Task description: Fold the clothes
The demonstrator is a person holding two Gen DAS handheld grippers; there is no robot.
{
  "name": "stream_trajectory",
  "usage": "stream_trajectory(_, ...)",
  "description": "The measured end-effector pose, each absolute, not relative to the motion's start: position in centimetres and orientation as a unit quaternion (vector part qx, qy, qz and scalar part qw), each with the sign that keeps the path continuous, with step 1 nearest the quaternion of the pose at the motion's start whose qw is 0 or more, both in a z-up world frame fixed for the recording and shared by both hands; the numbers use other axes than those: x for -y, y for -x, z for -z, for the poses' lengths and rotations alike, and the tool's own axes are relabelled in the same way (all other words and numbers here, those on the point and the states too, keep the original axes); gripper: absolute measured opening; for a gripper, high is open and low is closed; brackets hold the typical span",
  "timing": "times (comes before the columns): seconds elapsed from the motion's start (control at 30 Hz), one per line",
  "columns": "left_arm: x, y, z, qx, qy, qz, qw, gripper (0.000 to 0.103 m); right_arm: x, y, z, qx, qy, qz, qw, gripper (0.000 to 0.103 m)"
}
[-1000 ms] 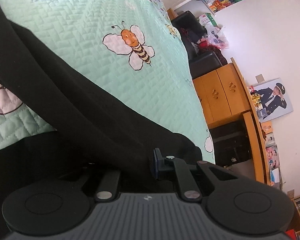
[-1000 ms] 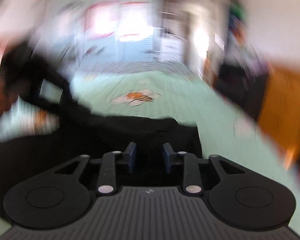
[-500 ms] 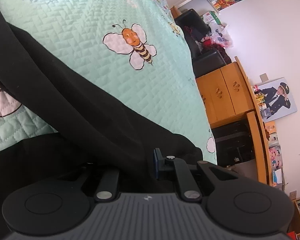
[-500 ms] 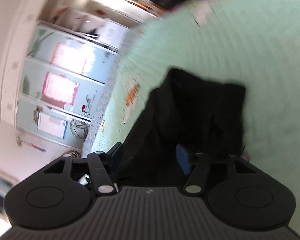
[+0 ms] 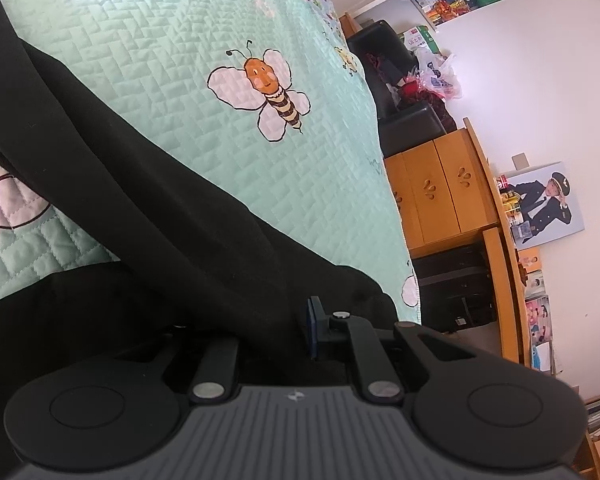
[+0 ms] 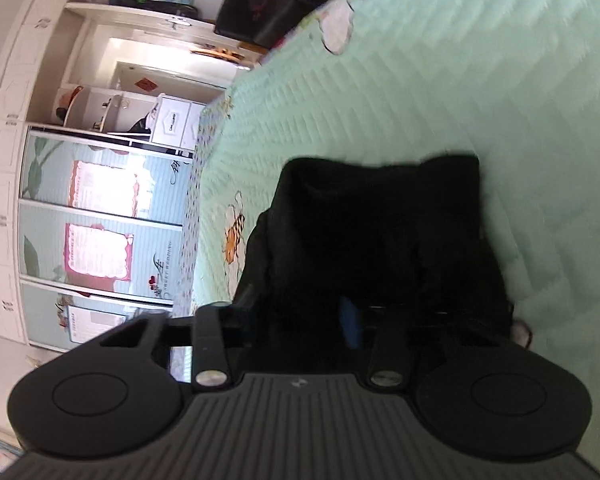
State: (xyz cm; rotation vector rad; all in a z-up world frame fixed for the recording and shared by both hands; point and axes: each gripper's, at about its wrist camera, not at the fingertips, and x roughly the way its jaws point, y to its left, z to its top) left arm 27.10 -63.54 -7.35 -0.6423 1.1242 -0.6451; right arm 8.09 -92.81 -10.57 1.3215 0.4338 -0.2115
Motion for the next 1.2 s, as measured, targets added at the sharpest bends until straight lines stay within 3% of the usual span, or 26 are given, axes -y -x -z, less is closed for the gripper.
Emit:
stream_trajectory(0.2,63.4,-25.3,6.2,-0.503,0.274,0.304,0.761,0.012,93.2,-7.4,7.6,-0.183,-0.505,0.081,0.839,0.014)
stream_trajectory(0.57,65.8,-18.5,6.3,-0.516,0.202,0.347,0.756,0.012,94.8,-2.9,7.3,-0.185,-0.455,0.093,0.866,0.013)
stream_trajectory(0.9,69.0,-17.0,10.2,-0.554,0.162,0.340,0.742,0.012,95.7,-2.4,10.0,-0.214,-0.445,0.124,0.860,0.013)
stream_trajectory(1.2,69.4,-16.8,10.4,-0.556,0.167,0.351,0.735,0.013,95.5,-3.0,9.0,-0.218,-0.391,0.128,0.885,0.013)
